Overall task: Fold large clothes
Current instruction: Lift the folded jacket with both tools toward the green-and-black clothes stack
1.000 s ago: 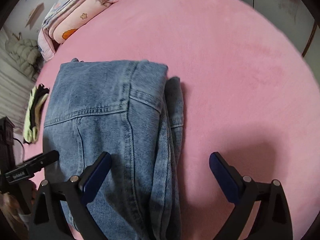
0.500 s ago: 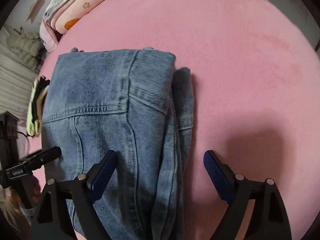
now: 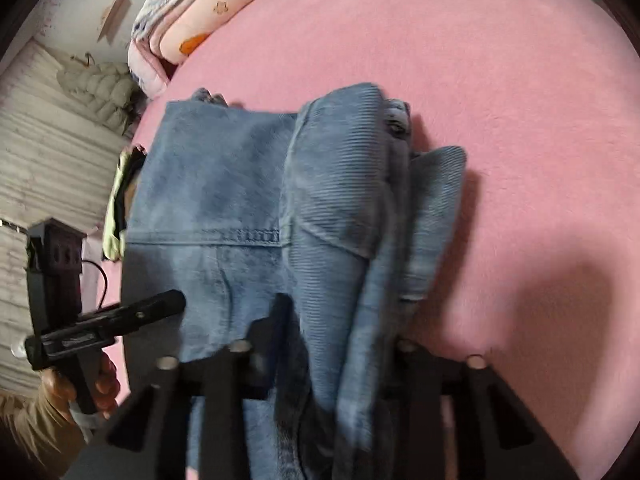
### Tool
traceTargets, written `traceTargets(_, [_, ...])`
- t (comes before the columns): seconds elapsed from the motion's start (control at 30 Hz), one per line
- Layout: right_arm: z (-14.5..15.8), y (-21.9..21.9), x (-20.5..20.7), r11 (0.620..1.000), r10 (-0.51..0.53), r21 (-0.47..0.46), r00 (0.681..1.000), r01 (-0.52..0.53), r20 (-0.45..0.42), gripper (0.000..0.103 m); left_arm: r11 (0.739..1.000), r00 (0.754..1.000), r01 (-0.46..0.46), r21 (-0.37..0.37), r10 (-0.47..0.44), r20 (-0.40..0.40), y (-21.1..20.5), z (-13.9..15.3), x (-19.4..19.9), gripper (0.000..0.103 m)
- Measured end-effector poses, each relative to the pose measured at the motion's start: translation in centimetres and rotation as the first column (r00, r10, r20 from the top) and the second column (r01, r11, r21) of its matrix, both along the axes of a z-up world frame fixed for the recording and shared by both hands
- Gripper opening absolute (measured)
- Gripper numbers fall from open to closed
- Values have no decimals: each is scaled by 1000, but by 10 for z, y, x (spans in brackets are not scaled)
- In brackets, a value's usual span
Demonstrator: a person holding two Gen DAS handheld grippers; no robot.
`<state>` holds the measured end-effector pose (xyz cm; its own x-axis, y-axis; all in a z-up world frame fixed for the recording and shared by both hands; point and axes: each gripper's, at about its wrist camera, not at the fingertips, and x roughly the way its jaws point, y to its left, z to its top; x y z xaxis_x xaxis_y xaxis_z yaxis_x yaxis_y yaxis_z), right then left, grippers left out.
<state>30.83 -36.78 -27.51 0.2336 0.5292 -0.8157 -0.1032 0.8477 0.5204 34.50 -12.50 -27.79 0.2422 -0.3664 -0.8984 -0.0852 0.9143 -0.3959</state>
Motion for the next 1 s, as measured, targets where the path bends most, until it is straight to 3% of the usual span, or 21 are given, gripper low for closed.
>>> traceTargets(0.07, [19, 9, -11, 999, 8, -39, 999, -6, 46, 24, 999, 1000, 13, 33, -14, 23, -2, 20, -8, 39])
traceTargets(0.23, [66, 33, -45, 992, 5, -123, 996, 7, 94, 22, 998, 997, 42, 55, -46, 57, 6, 67, -36, 38])
traceTargets(0.47, [136, 92, -96, 994, 24, -107, 988, -7, 154, 22, 997, 990, 67, 30, -70, 119, 85, 145, -85, 38])
traceTargets(0.57, [158, 145, -104, 995, 41, -96, 984, -24, 176, 22, 997, 988, 62, 39, -67, 138, 141, 171, -92, 38])
traceTargets(0.8, [183, 308, -82, 999, 33, -21, 979, -30, 200, 22, 992, 979, 35, 121, -58, 197, 334, 223, -97, 38])
traceTargets(1.0, [180, 457, -20, 996, 70, 43, 972, -82, 225, 22, 989, 976, -18, 146, -14, 219, 492, 222, -52, 38])
